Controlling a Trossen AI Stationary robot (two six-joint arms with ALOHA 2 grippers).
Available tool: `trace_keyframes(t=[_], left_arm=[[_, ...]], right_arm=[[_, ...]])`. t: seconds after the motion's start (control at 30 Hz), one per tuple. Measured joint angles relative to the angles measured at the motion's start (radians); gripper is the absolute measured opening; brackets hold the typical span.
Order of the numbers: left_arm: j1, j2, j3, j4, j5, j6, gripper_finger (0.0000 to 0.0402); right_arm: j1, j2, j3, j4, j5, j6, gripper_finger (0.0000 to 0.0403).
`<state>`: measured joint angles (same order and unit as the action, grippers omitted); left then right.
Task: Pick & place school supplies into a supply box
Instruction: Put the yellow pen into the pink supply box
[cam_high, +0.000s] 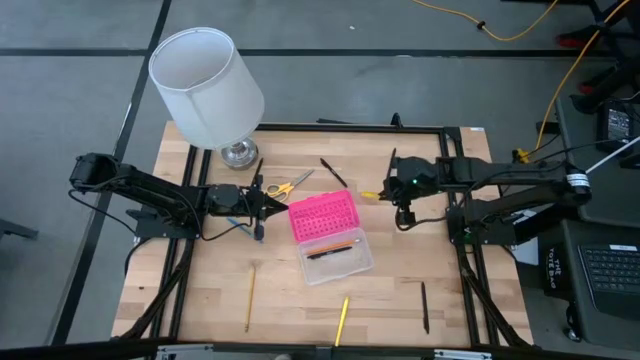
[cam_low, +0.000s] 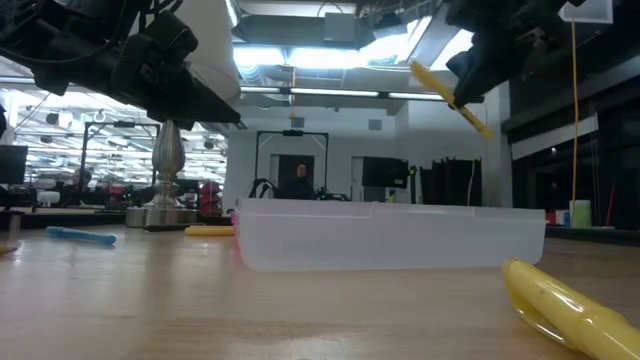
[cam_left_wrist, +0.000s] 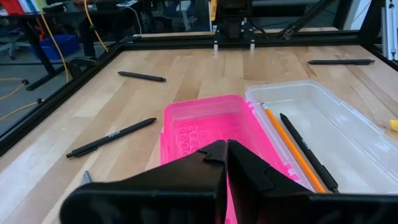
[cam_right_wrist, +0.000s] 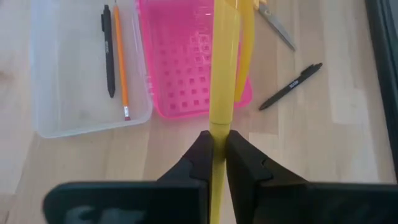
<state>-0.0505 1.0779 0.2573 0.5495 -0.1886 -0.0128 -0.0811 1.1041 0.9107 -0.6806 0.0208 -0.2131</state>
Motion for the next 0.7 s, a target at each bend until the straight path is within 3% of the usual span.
trace_keyframes(t=[0.7], left_arm=[[0.0, 0.0, 0.0, 0.0, 0.0, 0.0, 0.0009]], right_arm=[[0.021, 0.012, -0.002, 0.216, -0.052, 0.046, 0.0029]])
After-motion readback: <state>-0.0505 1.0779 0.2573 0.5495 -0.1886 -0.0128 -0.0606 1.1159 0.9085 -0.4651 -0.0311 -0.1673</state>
